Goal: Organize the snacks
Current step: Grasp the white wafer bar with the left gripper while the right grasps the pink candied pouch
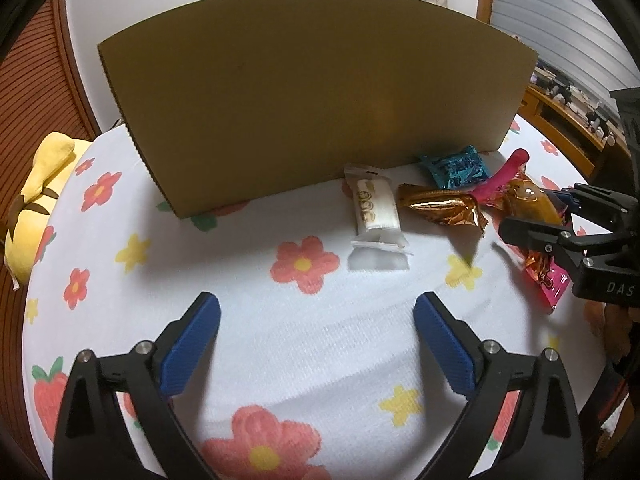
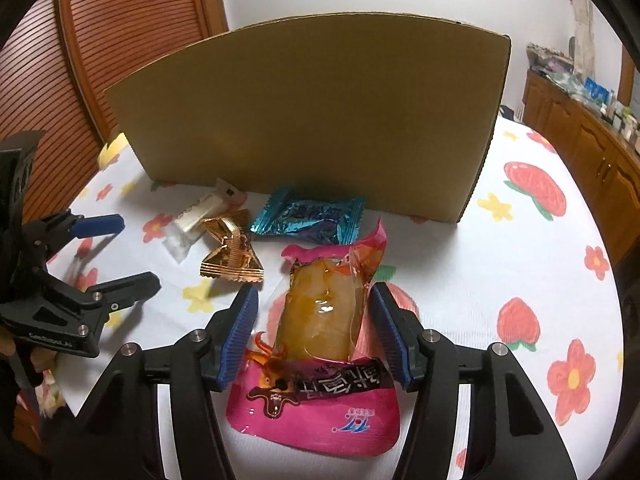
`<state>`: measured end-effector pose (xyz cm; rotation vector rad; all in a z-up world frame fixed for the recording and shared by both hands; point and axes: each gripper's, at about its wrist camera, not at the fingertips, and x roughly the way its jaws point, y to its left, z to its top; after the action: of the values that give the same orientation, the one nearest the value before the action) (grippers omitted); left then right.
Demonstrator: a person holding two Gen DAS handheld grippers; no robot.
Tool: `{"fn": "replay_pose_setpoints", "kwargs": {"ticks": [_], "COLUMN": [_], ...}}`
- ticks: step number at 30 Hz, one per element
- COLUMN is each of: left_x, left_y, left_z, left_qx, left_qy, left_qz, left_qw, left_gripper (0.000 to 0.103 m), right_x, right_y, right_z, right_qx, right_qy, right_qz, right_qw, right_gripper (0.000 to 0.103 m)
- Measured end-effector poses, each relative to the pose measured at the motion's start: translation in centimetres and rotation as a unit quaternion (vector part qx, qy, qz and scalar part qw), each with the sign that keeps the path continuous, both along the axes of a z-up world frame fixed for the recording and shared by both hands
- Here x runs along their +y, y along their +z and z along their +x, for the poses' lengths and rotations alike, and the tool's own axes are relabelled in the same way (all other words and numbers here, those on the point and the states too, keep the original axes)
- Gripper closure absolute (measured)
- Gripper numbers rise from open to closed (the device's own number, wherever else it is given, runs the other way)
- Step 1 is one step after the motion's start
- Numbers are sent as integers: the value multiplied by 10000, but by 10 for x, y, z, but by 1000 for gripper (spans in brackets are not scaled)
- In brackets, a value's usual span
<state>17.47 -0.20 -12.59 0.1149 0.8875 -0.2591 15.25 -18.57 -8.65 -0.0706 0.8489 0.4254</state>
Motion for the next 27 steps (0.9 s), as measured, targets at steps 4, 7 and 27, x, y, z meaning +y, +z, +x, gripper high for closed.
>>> {"fn": "replay_pose_setpoints", "kwargs": {"ticks": [4,7,27], "left_x": [0,0,-38], "left_y": [-1,0,19], "left_z": [-2,0,43], "left_qx": [36,62,-25], "left_qy": [-30,-77,-567], "left_qz": [19,12,-177], "left_qw": [10000,10000,9982], "left_gripper": [3,3,59], "right_x": [3,4,5], "right_y": [-1,-1,-2], "right_z": [0,-1,-1], "right_qx": [-24,-48,-78], "right_qy": [-3,3,-11], "right_qz": [-16,-71,-95], "right_qw": [10000,10000,9999], "right_gripper": [44,43,43]}}
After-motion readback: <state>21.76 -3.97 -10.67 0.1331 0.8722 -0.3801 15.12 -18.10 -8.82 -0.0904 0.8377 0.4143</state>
